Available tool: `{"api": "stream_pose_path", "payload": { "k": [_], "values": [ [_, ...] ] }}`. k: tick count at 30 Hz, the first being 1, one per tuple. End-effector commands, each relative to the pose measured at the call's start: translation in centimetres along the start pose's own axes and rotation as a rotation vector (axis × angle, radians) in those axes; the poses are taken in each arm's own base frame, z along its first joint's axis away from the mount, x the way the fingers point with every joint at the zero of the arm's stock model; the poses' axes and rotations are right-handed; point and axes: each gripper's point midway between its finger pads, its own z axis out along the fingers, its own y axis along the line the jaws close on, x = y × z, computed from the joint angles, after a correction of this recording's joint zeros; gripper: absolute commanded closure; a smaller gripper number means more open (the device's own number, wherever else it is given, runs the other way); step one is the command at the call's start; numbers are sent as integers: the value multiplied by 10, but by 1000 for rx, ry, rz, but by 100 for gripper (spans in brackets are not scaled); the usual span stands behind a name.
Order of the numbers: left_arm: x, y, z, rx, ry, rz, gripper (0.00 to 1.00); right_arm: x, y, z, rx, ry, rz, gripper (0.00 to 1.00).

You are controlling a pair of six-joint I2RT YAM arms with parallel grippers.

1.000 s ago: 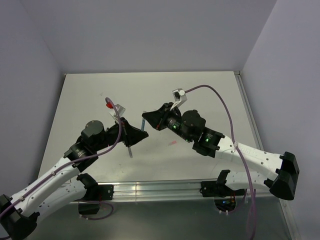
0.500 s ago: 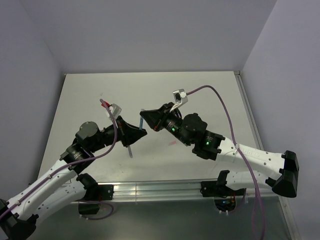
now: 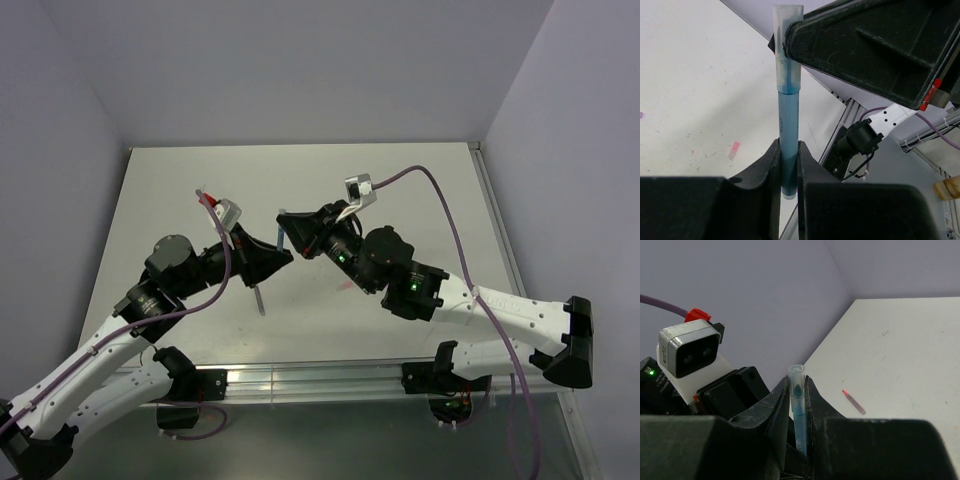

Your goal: Insert the pens into the pen caps

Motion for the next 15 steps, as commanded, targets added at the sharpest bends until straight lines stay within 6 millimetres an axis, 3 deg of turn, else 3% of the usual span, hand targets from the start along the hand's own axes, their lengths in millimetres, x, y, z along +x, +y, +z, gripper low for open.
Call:
{"api": "stream_pose_path", "payload": {
  "k": [1,8,15],
  "values": [
    [-123,-31,-12,6,-408,145,100,126,5,-41,-82,454,-122,100],
    [-124,-35,-14,14,-395,172,100,132,-2,-40,-46,476,-156,100],
    [-104,-42,-8,86,-313,179,100,104,5,-31,2,430,-158,98]
  ]
}}
